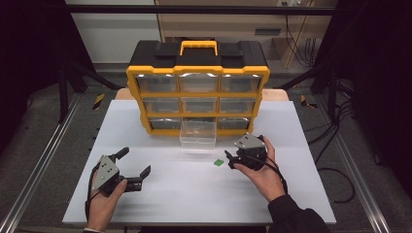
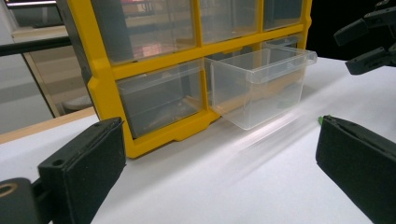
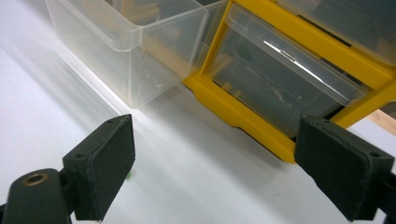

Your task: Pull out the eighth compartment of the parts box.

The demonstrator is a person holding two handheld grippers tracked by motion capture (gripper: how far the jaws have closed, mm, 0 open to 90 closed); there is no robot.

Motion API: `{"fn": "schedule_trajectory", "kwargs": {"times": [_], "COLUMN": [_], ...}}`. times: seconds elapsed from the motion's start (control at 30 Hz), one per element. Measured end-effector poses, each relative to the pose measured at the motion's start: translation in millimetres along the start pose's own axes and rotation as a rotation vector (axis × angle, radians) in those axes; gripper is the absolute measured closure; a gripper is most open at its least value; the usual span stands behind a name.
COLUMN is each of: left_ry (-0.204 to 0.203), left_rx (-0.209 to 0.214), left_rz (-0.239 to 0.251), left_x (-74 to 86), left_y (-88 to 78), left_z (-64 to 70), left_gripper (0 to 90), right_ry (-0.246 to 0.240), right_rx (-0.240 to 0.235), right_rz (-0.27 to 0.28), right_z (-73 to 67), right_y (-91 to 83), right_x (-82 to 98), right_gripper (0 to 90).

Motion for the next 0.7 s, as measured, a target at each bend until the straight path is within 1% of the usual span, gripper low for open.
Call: {"fn": "schedule_trajectory", "kwargs": {"times": [0.03,0.07,0.1,0.17,0.23,0.27,0.33,0.37,0.4,0.43,0.5,0.63,0.7], "left_ry": [-0.004,-0.005,-0.006,-0.002,-0.003,-0.008,-0.010,-0.010,-0.009,-0.002,-0.007,-0.013,-0.011], "left_rx": [0.002,0.003,0.003,0.002,-0.003,-0.005,-0.005,-0.003,-0.001,0.002,0.003,0.000,0.001], "left_rz": [0.005,0.005,0.003,-0.002,0.006,0.013,0.015,0.014,0.014,0.004,0.008,0.009,0.008], "left_x": [-0.2,0.0,0.3,0.5,-0.7,-1.3,-1.7,-1.5,-1.3,-0.4,-0.2,0.1,0.1], "left_y": [1.3,1.7,1.7,0.4,-1.7,-1.8,-1.8,-1.2,-0.6,-0.6,0.1,0.2,0.4], "left_z": [0.7,1.1,1.4,1.4,1.1,1.2,1.0,1.2,1.7,1.9,2.3,0.9,1.2], "left_gripper": [1.0,1.0,1.0,1.0,1.0,1.0,1.0,1.0,1.0,1.0,1.0,1.0,1.0], "right_ry": [0.012,0.009,0.021,0.023,0.017,0.038,0.035,0.041,0.045,0.047,0.051,0.067,0.077], "right_rx": [-0.003,-0.007,-0.008,-0.012,-0.021,-0.030,-0.045,-0.057,-0.064,-0.069,-0.078,-0.099,-0.111], "right_rz": [0.000,0.005,-0.002,-0.016,-0.026,-0.049,-0.063,-0.083,-0.092,-0.098,-0.108,-0.102,-0.118], "right_z": [0.0,1.4,1.6,2.4,3.4,2.1,1.3,-0.3,-0.9,-1.2,-1.0,0.3,0.6], "right_y": [-0.1,0.4,0.8,2.5,4.2,3.8,3.6,3.6,3.4,3.1,3.0,4.2,5.0], "right_x": [-0.4,-0.6,-0.1,1.8,3.9,5.7,7.7,9.9,10.9,11.6,12.9,10.9,10.6], "right_gripper": [12.5,12.3,12.2,11.8,12.0,11.8,11.6,10.9,11.0,11.2,11.1,10.8,10.8]}}
Point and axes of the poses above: each handheld gripper's, and its own axes: y roughly forward along the jaws, x roughly out of its underside, z roughly to its right, the point moved 10 cm from there along y, roughly forward along the jaws, and after that the axes turned 12 degrees about x, right-handed, at the moved point
